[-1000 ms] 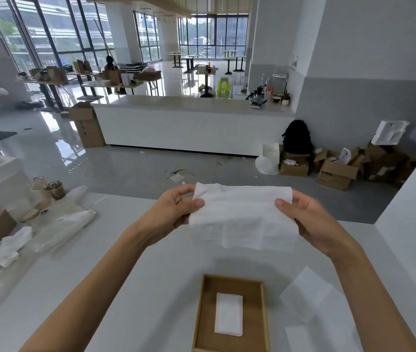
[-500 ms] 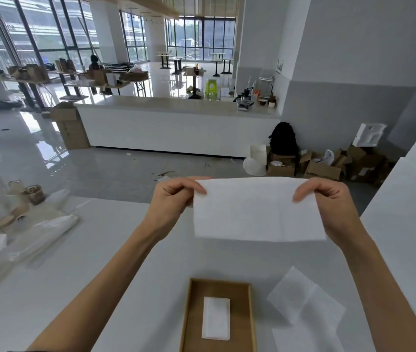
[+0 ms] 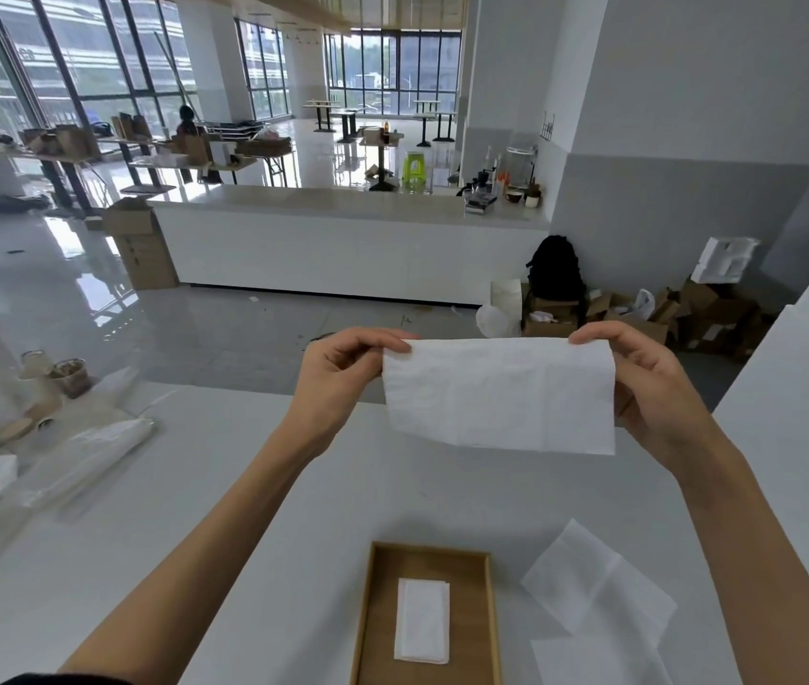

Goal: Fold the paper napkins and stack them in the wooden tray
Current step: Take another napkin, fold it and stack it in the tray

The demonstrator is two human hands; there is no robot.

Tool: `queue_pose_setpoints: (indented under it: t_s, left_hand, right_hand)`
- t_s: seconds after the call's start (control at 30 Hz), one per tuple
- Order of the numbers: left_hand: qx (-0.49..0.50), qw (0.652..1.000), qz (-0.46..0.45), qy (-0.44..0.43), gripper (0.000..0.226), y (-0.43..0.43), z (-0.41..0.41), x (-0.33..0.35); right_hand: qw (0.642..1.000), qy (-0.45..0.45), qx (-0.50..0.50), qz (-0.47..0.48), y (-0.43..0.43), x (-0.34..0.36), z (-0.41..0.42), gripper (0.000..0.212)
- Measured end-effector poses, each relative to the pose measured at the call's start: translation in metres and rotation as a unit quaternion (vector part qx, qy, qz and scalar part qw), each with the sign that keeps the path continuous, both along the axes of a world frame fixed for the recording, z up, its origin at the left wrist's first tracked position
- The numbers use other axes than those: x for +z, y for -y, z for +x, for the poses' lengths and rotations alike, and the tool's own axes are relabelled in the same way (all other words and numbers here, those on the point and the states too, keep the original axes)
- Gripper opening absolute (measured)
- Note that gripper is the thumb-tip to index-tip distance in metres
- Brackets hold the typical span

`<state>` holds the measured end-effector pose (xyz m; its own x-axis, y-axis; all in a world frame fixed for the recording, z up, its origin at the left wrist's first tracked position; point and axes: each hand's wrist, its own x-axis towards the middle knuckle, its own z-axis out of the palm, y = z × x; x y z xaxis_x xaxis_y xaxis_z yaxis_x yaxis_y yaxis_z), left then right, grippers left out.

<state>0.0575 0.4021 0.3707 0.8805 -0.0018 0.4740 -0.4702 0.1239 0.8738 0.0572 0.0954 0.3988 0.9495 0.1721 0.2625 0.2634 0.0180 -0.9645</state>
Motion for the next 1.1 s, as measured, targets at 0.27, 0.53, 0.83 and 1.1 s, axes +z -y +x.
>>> queue_pose_setpoints:
  t_s: [0.27, 0.53, 0.83, 1.1]
  left_hand:
    - [0.027, 0.999, 0.046, 0.006, 0.046, -0.011, -0.003, 0.006]
    - [0.082, 0.981, 0.175, -0.015, 0.032, -0.032, -0.015, -0.009]
    - [-0.147, 0.961, 0.214, -0.098, 0.019, 0.039, -0.015, 0.009]
    - [-0.005, 0.988, 0.027, -0.15, 0.023, 0.042, -0.009, 0.006]
  right_hand:
    - [0.999, -0.006, -0.037, -0.037, -0.022, -0.014, 0.004, 0.024]
    - [0.979, 0.122, -0.052, -0.154, -0.035, 0.001, 0.006, 0.019]
    - [0.839, 0.197, 0.153, -0.484, -0.07, 0.059, 0.014, 0.012]
    - [0.994, 0.017, -0.05, -0.099, -0.045, 0.012, 0.009, 0.056]
